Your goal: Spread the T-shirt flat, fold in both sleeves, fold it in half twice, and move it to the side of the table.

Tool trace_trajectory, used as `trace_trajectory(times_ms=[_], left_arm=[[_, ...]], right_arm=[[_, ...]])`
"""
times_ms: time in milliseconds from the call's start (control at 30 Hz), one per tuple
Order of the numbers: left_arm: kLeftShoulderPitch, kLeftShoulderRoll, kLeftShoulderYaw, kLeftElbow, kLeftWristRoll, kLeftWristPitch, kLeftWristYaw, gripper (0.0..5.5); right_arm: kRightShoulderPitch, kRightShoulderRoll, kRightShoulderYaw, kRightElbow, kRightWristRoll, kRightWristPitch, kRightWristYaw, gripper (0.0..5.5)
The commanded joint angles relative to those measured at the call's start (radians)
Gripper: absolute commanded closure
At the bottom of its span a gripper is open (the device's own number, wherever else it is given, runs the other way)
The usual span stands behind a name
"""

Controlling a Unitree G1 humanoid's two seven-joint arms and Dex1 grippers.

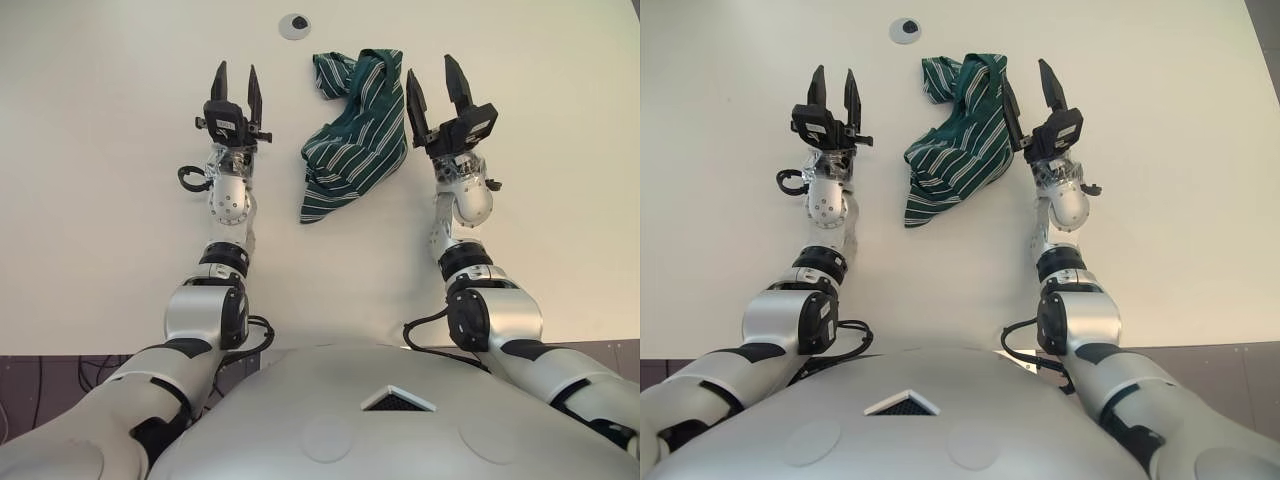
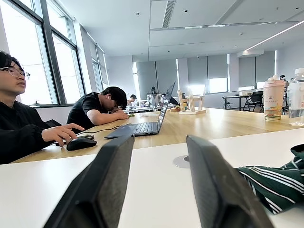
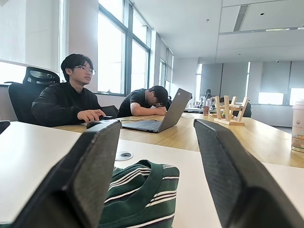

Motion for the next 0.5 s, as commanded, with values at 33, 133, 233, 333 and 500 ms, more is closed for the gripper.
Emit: trace_trajectory(times_ms=[33, 133, 233, 333, 500], left_arm=[[0.043, -0.010, -0.009, 0.020, 0.008, -0.003, 0.000, 3.52], [0.043, -0.009, -0.009, 0.021, 0.008, -0.003, 0.000, 3.52], [0.043, -0.009, -0.008, 0.021, 0.008, -0.004, 0.002, 3.52], [0.043, -0.009, -0.008, 0.020, 0.008, -0.005, 0.002, 3.52], [0.042, -0.009, -0.009, 0.021, 0.008, -0.003, 0.001, 3.52]], right_arm=[[0.062, 0.012, -0.001, 0.034, -0.006, 0.001, -0.006, 2.69], [0.062, 0.012, 0.000, 0.034, -0.008, 0.001, -0.008, 2.69], [0.063, 0.012, 0.000, 0.034, -0.010, 0.000, -0.009, 2.69], [0.063, 0.012, 0.000, 0.035, -0.012, -0.001, -0.010, 2.69], [0.063, 0.012, 0.000, 0.035, -0.013, -0.001, -0.011, 2.69]])
